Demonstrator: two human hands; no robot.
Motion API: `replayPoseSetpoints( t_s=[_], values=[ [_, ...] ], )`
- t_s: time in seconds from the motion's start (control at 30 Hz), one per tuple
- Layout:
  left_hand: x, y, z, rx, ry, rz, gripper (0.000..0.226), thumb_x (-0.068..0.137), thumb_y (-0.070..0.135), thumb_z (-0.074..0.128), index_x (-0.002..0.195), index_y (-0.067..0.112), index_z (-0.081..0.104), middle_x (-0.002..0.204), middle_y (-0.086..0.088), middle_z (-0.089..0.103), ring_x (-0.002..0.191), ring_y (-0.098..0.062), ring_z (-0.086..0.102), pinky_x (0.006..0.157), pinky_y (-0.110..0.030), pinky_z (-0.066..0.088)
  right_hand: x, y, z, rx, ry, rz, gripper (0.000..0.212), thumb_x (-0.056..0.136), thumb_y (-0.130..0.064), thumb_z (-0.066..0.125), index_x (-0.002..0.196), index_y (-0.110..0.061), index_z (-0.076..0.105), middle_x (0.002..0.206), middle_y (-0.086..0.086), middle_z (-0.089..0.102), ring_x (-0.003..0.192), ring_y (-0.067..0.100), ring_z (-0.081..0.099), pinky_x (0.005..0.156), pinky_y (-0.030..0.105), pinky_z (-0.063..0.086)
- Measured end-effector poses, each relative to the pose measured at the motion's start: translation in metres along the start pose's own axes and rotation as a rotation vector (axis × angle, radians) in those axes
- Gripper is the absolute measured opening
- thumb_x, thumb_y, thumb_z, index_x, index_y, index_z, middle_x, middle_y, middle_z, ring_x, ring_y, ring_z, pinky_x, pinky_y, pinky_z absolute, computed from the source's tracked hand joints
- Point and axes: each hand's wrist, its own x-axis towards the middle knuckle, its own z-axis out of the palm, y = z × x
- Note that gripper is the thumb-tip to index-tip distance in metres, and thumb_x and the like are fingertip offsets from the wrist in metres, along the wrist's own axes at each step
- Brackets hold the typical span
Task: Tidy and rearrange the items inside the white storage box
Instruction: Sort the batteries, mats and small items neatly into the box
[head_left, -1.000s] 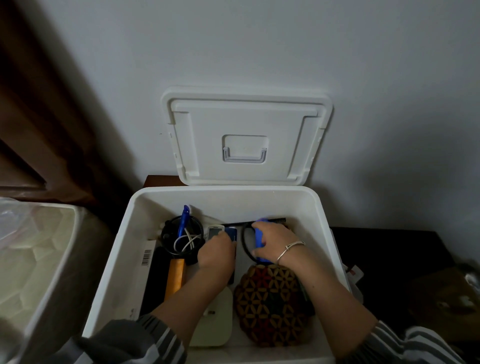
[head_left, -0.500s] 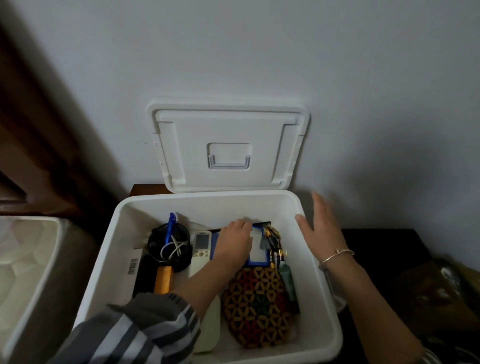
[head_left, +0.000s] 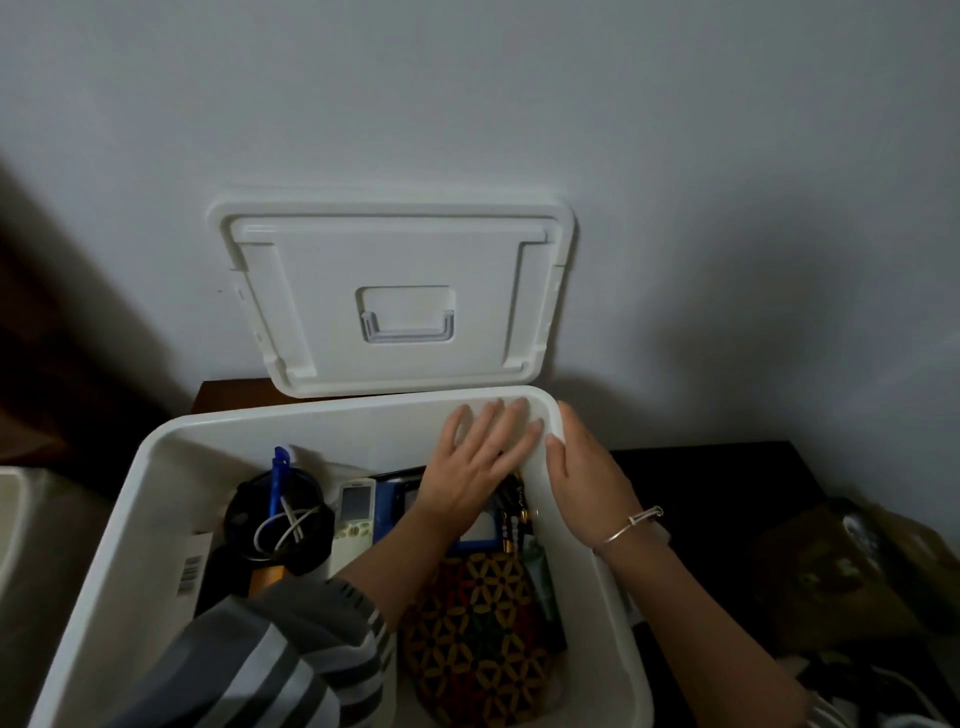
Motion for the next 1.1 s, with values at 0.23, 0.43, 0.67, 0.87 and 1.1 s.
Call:
replayPoseSetpoints(
  t_s=[0.23, 0.43, 0.67, 0.87, 1.1],
  values=[
    [0.002, -0.001, 0.011, 0.023, -0.102, -0.152, 0.133, 0.057, 0.036, 0.09, 0.154, 0.022, -0.001, 0.16, -0.015, -0.002, 0.146, -0.032, 0.006, 0.117, -0.053, 0.001, -0.001, 0.001, 0.0, 0.035, 0.014, 0.008, 0.044, 0.101, -0.023, 0.03, 0.144, -0.02, 0.028, 0.128, 0.005, 0.055, 0.106, 0.021, 0.057, 0.081, 0.033, 0.047],
    [0.0, -0.007, 0.018, 0.106, 0.051, -0.118, 0.116, 0.072, 0.016, 0.076, 0.154, 0.024, -0.005, 0.161, -0.012, -0.012, 0.148, -0.028, -0.012, 0.119, -0.048, -0.002, -0.001, 0.005, 0.004, 0.028, 0.022, 0.003, 0.043, 0.101, -0.025, 0.03, 0.144, -0.024, 0.027, 0.122, 0.004, 0.058, 0.095, 0.018, 0.058, 0.068, 0.026, 0.036],
    [0.007, -0.032, -0.001, -0.008, 0.094, -0.146, 0.08, 0.072, 0.033, 0.081, 0.14, 0.018, 0.041, 0.128, -0.007, 0.056, 0.116, -0.025, 0.05, 0.099, -0.043, 0.032, -0.001, 0.006, 0.003, 0.008, 0.029, -0.019, 0.041, 0.1, -0.026, 0.032, 0.141, -0.023, 0.029, 0.117, 0.005, 0.06, 0.084, 0.018, 0.056, 0.067, 0.03, 0.039],
    [0.024, -0.057, -0.03, -0.207, 0.084, -0.165, 0.02, 0.087, 0.024, 0.071, 0.104, 0.013, 0.067, 0.09, -0.002, 0.071, 0.074, -0.024, 0.066, 0.078, -0.037, 0.041, -0.001, 0.005, 0.0, -0.02, 0.012, 0.006, 0.04, 0.1, -0.026, 0.031, 0.14, -0.023, 0.029, 0.106, 0.008, 0.062, 0.081, 0.025, 0.059, 0.066, 0.035, 0.047],
    [0.033, -0.068, -0.075, -0.511, 0.084, -0.442, 0.007, 0.088, 0.016, 0.07, 0.089, 0.01, 0.071, 0.072, -0.001, 0.072, 0.062, -0.021, 0.064, 0.08, -0.034, 0.046, -0.001, 0.004, 0.0, -0.063, 0.033, 0.028, 0.036, 0.099, -0.025, 0.032, 0.135, -0.02, 0.035, 0.104, 0.012, 0.063, 0.085, 0.032, 0.06, 0.063, 0.033, 0.042]
  ],
)
